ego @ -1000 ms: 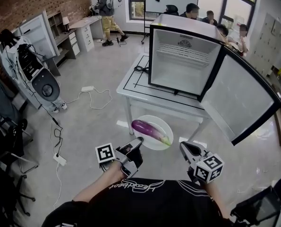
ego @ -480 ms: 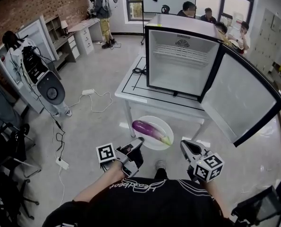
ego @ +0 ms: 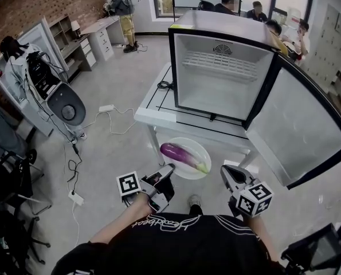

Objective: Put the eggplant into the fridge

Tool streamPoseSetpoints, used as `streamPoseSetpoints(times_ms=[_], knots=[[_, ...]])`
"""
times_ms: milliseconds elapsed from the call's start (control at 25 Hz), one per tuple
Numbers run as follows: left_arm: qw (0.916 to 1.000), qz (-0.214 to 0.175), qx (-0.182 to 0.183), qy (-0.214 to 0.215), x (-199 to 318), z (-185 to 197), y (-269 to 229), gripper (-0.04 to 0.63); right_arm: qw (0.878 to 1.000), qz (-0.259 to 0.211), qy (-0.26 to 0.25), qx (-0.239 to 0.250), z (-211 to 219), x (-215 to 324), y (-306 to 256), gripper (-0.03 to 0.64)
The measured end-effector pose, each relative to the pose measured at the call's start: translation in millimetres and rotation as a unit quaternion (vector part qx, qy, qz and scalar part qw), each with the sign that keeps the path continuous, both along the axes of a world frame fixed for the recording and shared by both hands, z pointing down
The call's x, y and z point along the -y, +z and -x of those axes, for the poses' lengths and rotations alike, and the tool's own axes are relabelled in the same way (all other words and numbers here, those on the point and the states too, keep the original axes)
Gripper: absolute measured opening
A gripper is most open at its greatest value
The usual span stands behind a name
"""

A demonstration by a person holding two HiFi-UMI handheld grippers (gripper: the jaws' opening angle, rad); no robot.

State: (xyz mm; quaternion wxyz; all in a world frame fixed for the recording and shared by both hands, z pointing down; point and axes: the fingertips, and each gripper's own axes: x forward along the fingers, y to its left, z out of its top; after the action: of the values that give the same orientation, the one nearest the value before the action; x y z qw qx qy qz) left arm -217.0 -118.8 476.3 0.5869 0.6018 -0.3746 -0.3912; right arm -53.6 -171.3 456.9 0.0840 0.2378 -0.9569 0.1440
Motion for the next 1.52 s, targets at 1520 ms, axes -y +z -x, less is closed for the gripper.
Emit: streamPoseSetpoints(times_ms=[1520], knots=[[0.9973,0.061,0.021,-0.036,251,32,32,0.018,0.999,0.014,-0.033,-0.003,43,231,8,0.008]])
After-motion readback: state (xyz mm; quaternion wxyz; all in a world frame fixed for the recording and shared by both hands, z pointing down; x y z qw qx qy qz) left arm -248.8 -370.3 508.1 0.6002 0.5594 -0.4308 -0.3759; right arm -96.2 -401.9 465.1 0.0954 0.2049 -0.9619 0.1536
